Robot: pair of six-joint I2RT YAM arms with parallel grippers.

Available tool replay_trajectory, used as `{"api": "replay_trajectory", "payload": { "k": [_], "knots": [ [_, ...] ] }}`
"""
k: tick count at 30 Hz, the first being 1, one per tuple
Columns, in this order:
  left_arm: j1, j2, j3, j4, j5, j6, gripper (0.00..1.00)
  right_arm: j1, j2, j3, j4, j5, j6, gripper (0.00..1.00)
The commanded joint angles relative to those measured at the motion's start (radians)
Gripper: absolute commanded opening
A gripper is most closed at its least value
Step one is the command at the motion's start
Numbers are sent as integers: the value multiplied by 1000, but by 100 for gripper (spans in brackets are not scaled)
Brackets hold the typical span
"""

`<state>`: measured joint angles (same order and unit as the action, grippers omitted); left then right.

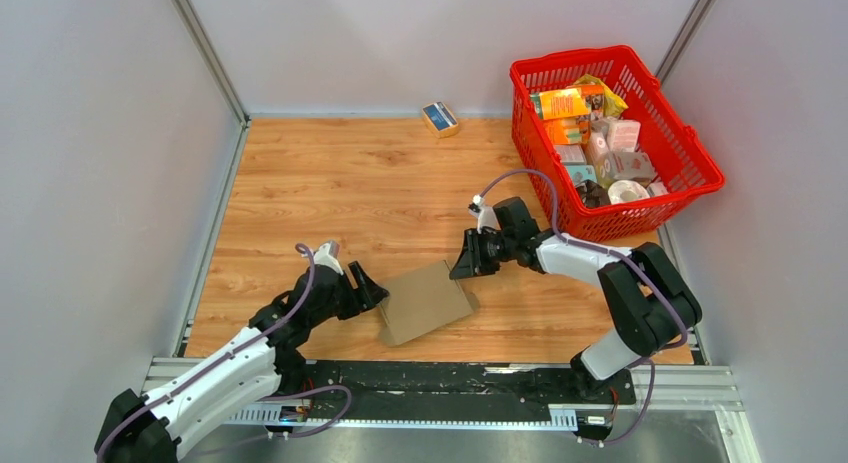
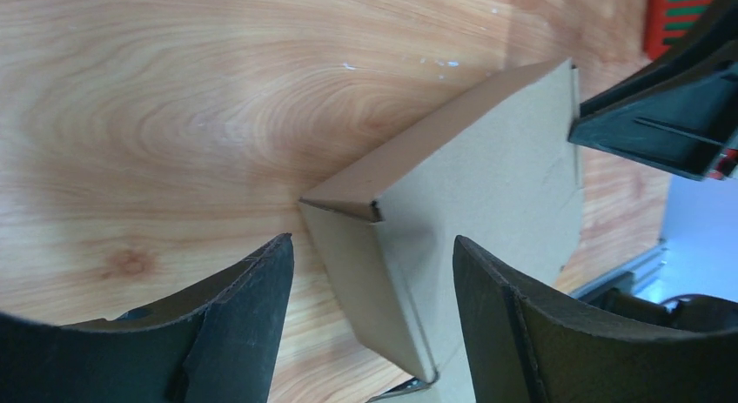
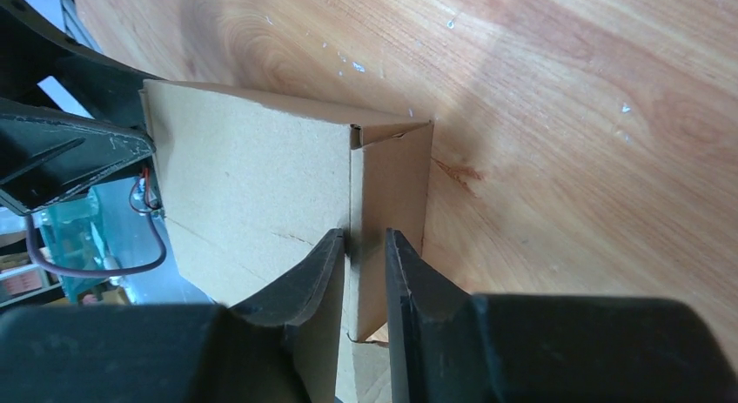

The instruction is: Fold the paper box

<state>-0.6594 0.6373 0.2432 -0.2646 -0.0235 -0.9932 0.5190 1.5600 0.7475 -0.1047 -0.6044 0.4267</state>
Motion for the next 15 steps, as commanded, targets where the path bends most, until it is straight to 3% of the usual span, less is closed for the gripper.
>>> {"api": "replay_trajectory", "payload": {
  "k": [1,4,10,15],
  "knots": [
    [1,-18,-59,203,72,-85,75,-27,48,-48,39,63,13,25],
    [1,-22,-62,214,85,-94,75,-53,57,-60,56,64,41,25],
    [1,-148,-53,75,53,-105,76,-86,75,-63,46,91,40,25],
    [1,-182,-122,188,77,-160,77,-91,80,-59,56,78,41,25]
  ]
}}
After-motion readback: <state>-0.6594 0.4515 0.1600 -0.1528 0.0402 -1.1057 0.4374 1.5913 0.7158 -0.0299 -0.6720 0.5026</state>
